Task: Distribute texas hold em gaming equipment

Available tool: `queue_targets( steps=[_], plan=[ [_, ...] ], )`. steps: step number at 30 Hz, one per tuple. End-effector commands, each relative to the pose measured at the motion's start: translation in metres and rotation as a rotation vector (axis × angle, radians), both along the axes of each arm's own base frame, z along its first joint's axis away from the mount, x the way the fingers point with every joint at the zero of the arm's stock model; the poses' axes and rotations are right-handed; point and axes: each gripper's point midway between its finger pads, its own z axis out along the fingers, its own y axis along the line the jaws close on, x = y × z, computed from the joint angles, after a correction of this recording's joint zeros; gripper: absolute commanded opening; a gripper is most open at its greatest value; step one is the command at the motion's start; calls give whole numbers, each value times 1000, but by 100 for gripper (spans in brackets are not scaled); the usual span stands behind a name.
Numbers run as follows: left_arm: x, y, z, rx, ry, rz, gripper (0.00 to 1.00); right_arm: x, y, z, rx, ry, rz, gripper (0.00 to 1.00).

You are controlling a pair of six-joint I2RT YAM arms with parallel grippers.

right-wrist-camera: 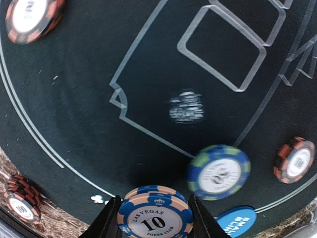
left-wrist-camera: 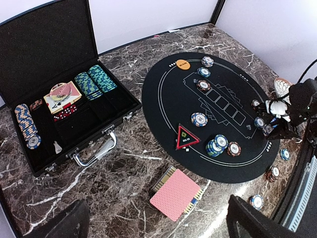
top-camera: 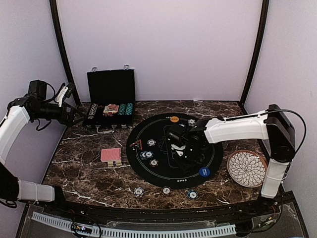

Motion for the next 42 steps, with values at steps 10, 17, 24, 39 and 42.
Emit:
queue_targets(
  steps=[10,17,24,39,42],
  plan=[
    [-7,-5,6,-13,1,-47,99,74,-74,60,76,-201,-303,19],
    [-12,-6,-10,-1,43,-77,99,79,-123,34,24,-210,-436,20],
    [-16,-6,-15,15,55,-95,99,78,-141,4,-14,-190,-479,20],
    [-17,-5,-22,44,72,-112,99,87,-143,-36,-8,-143,-510,32],
    [-17,-5,-23,45,73,-117,99,85,-145,-37,-10,-140,-513,49]
  ],
)
